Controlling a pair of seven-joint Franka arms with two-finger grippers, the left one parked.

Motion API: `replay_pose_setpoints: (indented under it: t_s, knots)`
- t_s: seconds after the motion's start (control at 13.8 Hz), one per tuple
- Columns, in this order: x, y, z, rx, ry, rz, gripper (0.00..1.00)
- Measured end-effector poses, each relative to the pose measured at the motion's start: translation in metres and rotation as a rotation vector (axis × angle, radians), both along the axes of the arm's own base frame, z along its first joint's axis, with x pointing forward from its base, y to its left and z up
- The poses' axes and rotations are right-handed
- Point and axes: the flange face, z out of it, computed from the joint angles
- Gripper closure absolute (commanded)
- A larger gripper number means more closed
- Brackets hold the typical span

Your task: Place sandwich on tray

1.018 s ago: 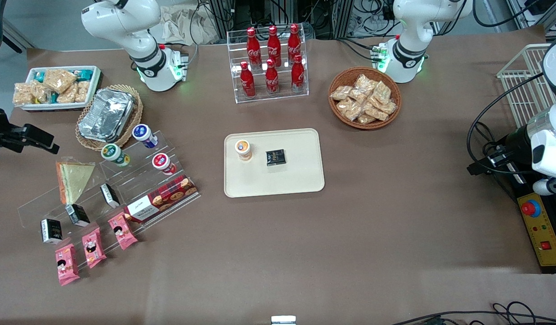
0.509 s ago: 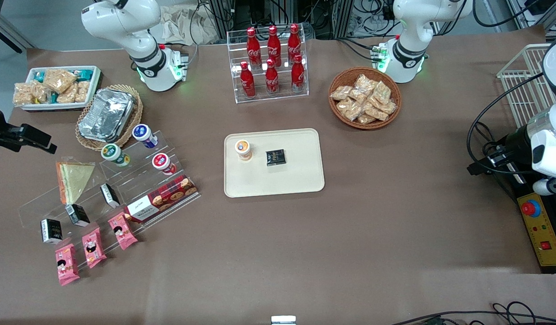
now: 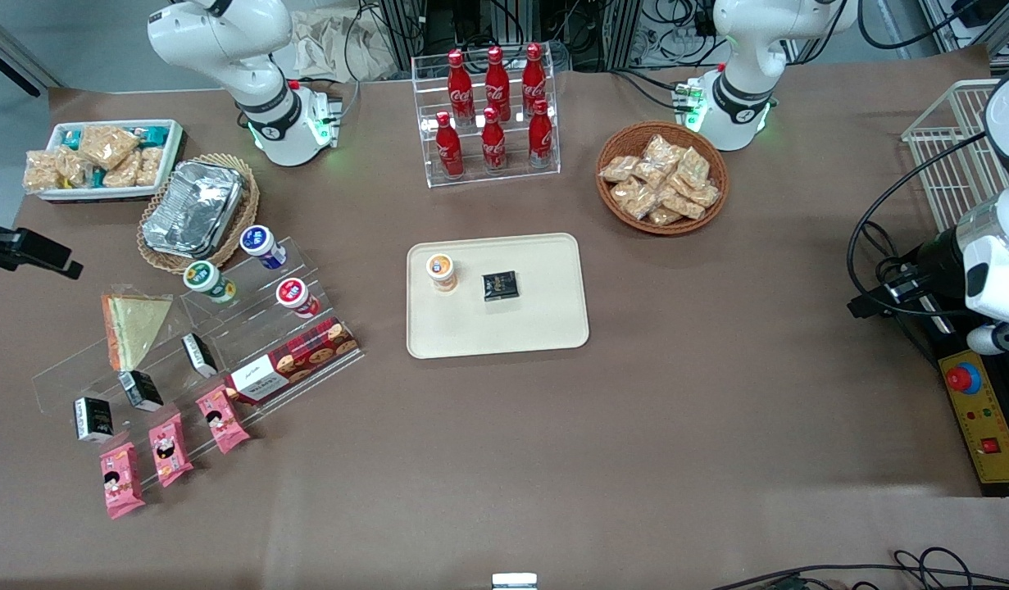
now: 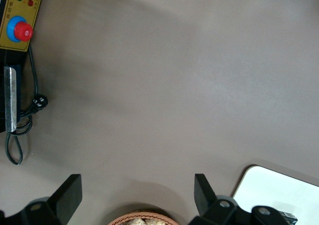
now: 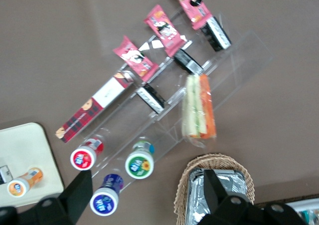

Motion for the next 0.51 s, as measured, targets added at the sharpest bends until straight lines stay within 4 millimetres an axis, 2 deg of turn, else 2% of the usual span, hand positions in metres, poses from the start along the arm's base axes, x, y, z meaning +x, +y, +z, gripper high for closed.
replay_pose_setpoints:
  t_s: [0.15,0.29,0.51]
  knots:
    - [-0.008,-0.025,-0.022,-0.001,-0.012,-0.034,0.01]
    - [-0.019,-0.042,-0.055,0.003,-0.023,-0.046,0.01]
    - [-0.026,-0.047,-0.098,0.001,-0.037,-0.02,0.01]
